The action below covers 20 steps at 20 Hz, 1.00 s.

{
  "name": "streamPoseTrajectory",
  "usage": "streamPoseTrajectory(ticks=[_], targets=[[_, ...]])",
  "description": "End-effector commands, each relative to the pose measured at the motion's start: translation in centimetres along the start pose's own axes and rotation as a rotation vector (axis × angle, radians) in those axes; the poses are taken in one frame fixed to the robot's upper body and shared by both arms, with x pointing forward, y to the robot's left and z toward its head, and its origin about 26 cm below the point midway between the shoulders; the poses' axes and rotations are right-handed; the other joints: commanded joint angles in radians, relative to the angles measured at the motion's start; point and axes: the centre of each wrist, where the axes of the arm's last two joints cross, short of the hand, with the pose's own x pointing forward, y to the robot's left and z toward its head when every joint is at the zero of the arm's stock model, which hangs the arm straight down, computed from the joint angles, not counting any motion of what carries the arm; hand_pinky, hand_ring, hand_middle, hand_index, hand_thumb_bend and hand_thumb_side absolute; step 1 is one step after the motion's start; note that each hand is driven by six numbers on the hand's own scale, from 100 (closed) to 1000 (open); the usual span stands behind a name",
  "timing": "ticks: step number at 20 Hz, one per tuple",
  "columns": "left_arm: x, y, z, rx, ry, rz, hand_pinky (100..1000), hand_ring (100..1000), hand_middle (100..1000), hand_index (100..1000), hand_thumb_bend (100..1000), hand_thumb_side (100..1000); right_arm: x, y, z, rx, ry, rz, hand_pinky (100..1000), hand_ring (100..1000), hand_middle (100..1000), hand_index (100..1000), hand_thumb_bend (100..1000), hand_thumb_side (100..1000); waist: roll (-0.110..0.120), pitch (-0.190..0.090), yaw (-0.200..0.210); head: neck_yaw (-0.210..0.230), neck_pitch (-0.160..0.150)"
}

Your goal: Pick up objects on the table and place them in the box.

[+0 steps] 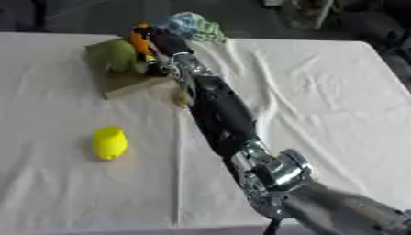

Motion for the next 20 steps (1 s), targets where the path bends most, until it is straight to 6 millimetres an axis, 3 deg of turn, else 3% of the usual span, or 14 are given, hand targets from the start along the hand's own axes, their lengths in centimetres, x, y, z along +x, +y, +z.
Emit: streamPoseTrajectory(ticks=[1,6,11,15,18,20], targets=[[0.6,0.3,0.0,-0.002,-0.014,-0.017,631,521,568,712,100,956,0.2,-2.1,-0.6,-0.063,-0.045,0.023,759,783,868,992,100,503,-0.010,-0.005,-0.007,-0.003,-0.003],[0.0,0.5,0.7,0.017,0.019,-0.023,631,522,568,712,100,959,-2.3,-4.5,-0.1,0.054,-0.184,0.037,798,819,878,988,100,401,-0.014,-0.020,-0.051,0.012,-0.003],[-0.5,0.6,1.4,0.042,0.049,-0.026,631,522,568,712,100,966,-5.3,-6.1,1.4,0.227,-0.281,0.085,851,879,923,1000,100,515,-0.014,-0.028,-0.097,0.034,-0.003],[-0.6,0.7,1.6,0.049,0.055,-0.028,631,522,568,712,100,967,-7.4,-5.6,2.7,0.392,-0.300,0.071,868,909,947,1000,100,537,-0.012,-0.030,-0.119,0.049,-0.003],[-0.6,0.7,1.6,0.051,0.055,-0.029,631,522,568,712,100,967,-7.7,-5.0,3.1,0.507,-0.323,0.088,896,939,966,1000,100,453,-0.010,-0.028,-0.126,0.057,-0.003],[-0.6,0.7,1.5,0.052,0.052,-0.029,630,522,568,712,100,966,-7.7,-4.3,3.2,0.589,-0.331,0.134,912,956,979,1000,100,443,-0.008,-0.027,-0.127,0.059,-0.003]])
